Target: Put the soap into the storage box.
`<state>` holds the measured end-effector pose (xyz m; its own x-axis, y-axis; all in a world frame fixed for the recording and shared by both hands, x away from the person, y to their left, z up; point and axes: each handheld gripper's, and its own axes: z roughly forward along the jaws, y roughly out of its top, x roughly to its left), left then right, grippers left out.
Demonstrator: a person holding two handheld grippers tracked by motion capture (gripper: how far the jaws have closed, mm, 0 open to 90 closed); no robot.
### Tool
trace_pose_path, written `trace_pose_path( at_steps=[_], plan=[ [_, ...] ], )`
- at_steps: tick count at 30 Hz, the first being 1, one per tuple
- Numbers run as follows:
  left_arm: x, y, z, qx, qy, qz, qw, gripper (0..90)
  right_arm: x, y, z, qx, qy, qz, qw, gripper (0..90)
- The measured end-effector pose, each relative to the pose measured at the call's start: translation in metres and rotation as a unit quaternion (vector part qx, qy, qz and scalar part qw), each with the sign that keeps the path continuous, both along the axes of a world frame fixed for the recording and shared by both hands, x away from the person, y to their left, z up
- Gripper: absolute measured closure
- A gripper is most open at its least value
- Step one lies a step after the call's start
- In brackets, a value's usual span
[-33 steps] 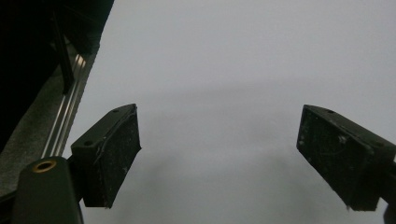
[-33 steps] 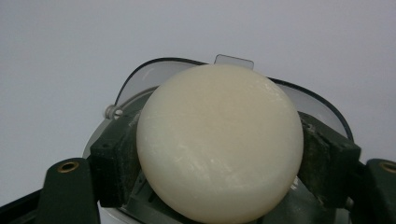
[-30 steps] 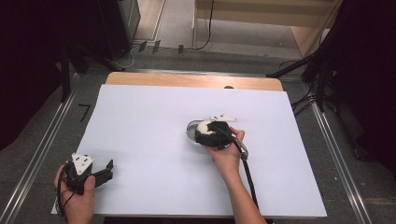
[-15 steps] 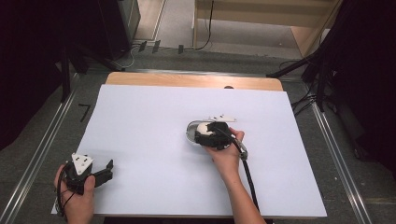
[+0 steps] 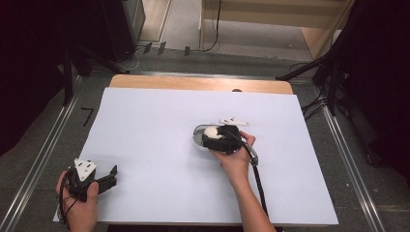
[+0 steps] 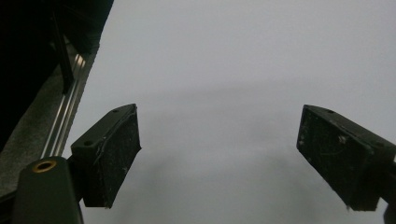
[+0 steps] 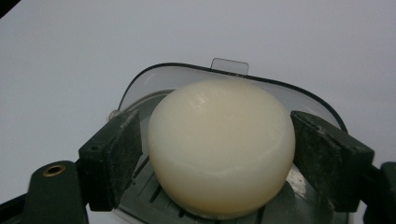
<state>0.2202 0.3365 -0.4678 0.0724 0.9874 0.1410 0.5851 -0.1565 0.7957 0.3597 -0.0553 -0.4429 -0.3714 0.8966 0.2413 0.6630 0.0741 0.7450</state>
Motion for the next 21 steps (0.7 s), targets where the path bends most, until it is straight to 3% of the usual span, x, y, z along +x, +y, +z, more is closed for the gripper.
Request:
trace_pose_path(
  at_steps=[21],
  plan=[
    [0.0000,-0.0001,0.0000,0.000,0.000,0.000,1.0000,14.4,-0.0062,-0.0083,0.0086,0.000,-0.014,-0.002,0.9999,16.2]
  ],
)
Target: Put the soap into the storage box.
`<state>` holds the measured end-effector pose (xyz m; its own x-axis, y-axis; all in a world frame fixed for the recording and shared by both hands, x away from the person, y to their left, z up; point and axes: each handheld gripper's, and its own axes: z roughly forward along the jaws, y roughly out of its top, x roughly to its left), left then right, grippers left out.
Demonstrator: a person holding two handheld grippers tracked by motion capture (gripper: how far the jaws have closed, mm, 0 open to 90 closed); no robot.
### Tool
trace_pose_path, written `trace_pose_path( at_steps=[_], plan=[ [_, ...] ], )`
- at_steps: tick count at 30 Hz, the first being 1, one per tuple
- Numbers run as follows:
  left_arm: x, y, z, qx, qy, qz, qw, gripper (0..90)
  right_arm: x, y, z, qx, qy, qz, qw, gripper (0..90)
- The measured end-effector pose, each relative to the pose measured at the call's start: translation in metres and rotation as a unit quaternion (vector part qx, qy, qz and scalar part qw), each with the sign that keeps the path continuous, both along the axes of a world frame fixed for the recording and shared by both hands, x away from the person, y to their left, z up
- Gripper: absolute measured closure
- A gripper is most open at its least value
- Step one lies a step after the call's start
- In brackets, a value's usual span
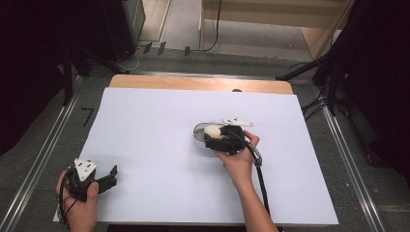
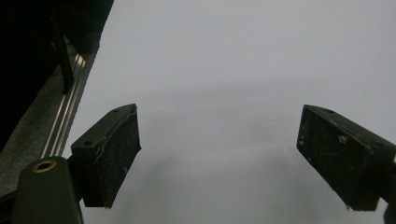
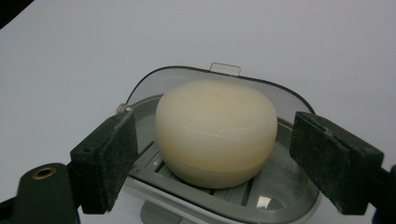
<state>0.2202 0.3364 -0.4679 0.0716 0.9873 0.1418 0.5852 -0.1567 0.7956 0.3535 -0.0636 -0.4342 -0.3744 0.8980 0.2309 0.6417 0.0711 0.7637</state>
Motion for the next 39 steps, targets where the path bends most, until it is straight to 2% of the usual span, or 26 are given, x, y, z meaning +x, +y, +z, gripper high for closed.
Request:
trace_pose_path(
  at_steps=[17,34,39],
  plan=[
    [0.000,0.000,0.000,0.001,0.000,0.001,1.0000,14.4,-0.008,-0.029,0.002,0.000,-0.013,-0.013,0.9998,14.2],
    [0.000,0.000,0.000,0.001,0.000,0.001,1.0000,14.4,-0.015,-0.059,-0.005,0.003,-0.022,-0.021,0.9995,12.1],
    [0.000,0.000,0.000,0.001,-0.002,0.000,1.0000,14.4,-0.018,-0.069,-0.007,0.005,-0.024,-0.016,0.9996,8.6]
  ],
)
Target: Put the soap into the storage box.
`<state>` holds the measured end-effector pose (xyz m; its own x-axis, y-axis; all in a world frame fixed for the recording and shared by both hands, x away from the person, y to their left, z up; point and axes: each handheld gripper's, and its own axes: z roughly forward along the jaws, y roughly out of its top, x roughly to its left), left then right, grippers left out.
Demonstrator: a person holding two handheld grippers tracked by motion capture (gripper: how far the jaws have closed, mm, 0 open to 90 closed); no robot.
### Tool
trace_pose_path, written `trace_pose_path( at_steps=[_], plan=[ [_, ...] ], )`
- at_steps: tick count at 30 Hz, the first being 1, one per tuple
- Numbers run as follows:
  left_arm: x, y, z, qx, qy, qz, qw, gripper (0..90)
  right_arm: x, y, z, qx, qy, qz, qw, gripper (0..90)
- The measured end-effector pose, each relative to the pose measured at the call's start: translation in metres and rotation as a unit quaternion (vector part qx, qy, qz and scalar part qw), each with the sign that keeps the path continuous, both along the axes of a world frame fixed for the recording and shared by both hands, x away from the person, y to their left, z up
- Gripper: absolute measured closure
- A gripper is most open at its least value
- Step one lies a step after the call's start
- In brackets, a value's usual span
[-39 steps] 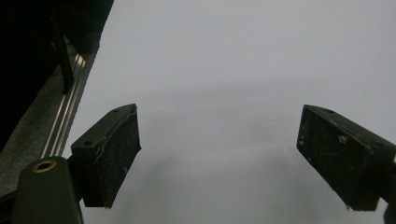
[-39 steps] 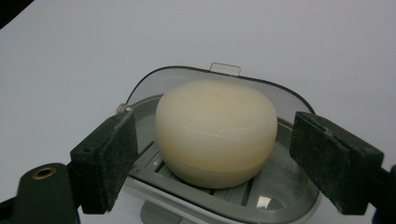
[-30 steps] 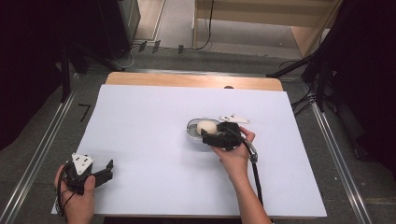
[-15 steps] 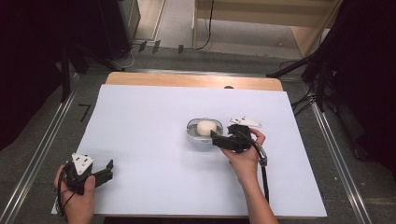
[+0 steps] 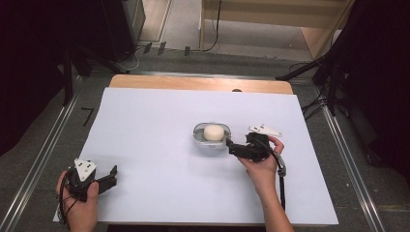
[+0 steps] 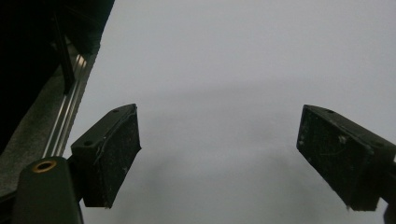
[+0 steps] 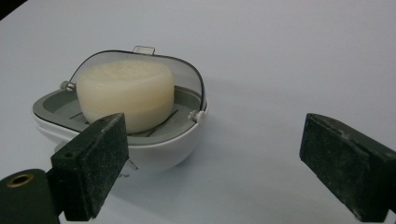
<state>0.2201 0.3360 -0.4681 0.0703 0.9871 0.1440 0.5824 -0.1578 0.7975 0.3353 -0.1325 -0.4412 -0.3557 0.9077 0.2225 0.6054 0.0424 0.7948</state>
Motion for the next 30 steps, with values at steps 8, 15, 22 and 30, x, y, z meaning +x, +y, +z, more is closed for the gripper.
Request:
trace_pose_path(
  at_steps=[8,15,22,30],
  plan=[
    [0.000,0.000,0.000,0.002,0.002,0.000,1.0000,14.4,-0.004,-0.013,-0.003,0.000,-0.003,-0.005,1.0000,5.5],
    [0.000,0.000,0.000,0.003,0.002,0.000,1.0000,14.4,-0.008,-0.023,-0.006,0.001,-0.006,0.001,1.0000,1.0],
    [0.000,-0.001,0.000,0.005,0.003,0.000,1.0000,14.4,-0.011,-0.033,-0.008,0.003,-0.008,-0.005,1.0000,0.0],
    [0.000,-0.001,0.000,0.005,0.003,-0.001,1.0000,14.4,-0.015,-0.045,-0.012,0.003,-0.010,-0.015,0.9998,0.0]
  ],
)
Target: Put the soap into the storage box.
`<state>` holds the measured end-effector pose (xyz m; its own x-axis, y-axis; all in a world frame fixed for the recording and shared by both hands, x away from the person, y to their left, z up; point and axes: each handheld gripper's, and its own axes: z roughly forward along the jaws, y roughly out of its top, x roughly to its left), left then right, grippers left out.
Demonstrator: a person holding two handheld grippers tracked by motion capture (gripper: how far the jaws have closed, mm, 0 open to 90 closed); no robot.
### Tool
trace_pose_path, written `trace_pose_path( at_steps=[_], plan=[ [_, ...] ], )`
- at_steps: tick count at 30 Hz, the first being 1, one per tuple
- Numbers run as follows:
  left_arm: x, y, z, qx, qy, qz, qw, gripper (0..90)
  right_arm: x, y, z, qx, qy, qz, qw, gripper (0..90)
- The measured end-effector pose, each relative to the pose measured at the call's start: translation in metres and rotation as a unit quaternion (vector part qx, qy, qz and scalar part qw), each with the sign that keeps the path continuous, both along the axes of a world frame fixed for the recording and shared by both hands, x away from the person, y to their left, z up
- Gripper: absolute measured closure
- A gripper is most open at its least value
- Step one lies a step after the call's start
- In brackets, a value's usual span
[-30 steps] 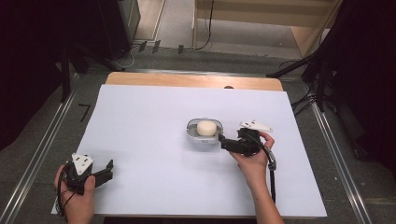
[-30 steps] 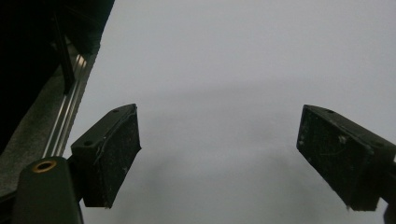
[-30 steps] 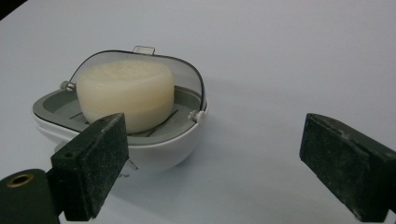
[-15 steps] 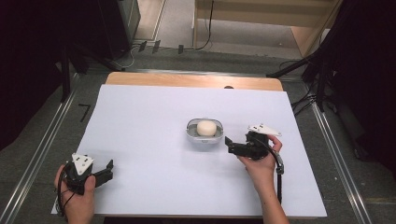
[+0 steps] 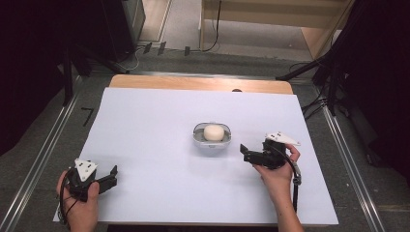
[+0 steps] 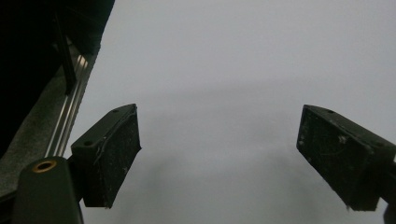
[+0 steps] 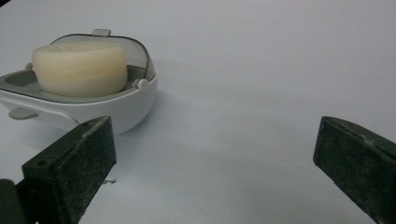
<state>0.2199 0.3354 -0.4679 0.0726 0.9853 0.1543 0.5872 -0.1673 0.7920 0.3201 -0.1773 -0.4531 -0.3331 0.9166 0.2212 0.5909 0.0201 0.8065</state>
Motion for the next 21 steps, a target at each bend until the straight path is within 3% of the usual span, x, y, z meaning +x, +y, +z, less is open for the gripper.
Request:
trace_pose_path(
  at_steps=[21],
  plan=[
    [0.000,0.000,0.000,0.002,-0.001,0.000,1.0000,14.4,-0.011,-0.032,-0.014,-0.004,0.009,-0.030,0.9995,0.0]
  ],
)
